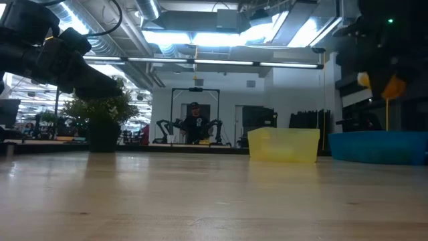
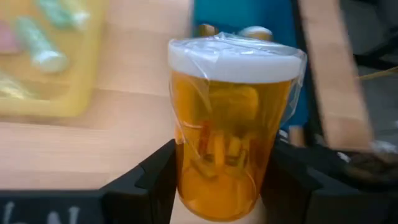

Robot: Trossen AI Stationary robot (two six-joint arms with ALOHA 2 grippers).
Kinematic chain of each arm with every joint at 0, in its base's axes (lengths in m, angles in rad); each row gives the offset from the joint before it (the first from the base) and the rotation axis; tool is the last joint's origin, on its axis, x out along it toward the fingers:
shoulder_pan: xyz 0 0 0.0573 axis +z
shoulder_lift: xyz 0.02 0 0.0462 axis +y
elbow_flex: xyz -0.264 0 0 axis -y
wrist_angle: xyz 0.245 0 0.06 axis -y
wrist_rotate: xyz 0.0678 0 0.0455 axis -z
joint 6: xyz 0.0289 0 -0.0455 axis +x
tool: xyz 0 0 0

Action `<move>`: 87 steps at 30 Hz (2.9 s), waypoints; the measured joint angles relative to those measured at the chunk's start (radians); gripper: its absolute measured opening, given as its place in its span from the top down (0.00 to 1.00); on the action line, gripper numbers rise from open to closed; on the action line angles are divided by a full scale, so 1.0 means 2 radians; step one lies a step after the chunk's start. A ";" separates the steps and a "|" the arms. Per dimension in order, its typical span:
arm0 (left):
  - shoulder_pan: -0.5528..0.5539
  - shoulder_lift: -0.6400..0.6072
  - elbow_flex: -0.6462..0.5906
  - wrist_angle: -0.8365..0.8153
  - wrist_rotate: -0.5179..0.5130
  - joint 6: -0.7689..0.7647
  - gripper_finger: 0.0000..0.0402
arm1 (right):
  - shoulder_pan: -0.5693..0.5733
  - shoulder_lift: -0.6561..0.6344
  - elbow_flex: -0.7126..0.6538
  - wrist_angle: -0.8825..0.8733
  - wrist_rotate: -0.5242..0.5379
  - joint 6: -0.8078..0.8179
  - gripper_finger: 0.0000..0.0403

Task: Pick and place medicine bottles into bin by pill shape (circle, oval)
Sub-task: Put the large orange pill bottle into the blue bin, then return to Home Position

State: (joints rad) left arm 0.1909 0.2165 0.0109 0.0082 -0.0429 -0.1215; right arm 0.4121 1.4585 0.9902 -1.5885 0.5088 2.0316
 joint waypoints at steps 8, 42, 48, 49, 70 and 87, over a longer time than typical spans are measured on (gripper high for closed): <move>0.000 0.000 0.000 0.000 0.000 0.000 0.37 | -0.105 -0.075 -0.009 0.011 0.039 -0.068 0.53; 0.000 0.000 0.000 0.000 0.000 0.000 0.37 | -0.327 -0.097 -0.008 0.027 0.078 -0.286 0.45; 0.000 0.000 0.000 0.000 0.000 0.000 0.37 | -0.327 -0.097 -0.008 0.027 0.079 -0.286 0.33; 0.000 0.000 0.000 0.000 0.000 0.000 0.37 | -0.327 -0.097 -0.008 0.027 0.082 -0.286 0.32; 0.000 0.000 0.000 0.000 0.000 0.000 0.37 | -0.282 -0.097 -0.008 0.326 0.093 -0.508 0.31; 0.000 0.000 0.000 0.000 0.000 0.000 0.37 | -0.176 -0.094 -0.008 0.694 -0.204 -1.045 0.31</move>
State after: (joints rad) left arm 0.1910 0.2168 0.0109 0.0078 -0.0429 -0.1215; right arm 0.0596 1.2701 0.9749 -0.2012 0.1011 -0.0589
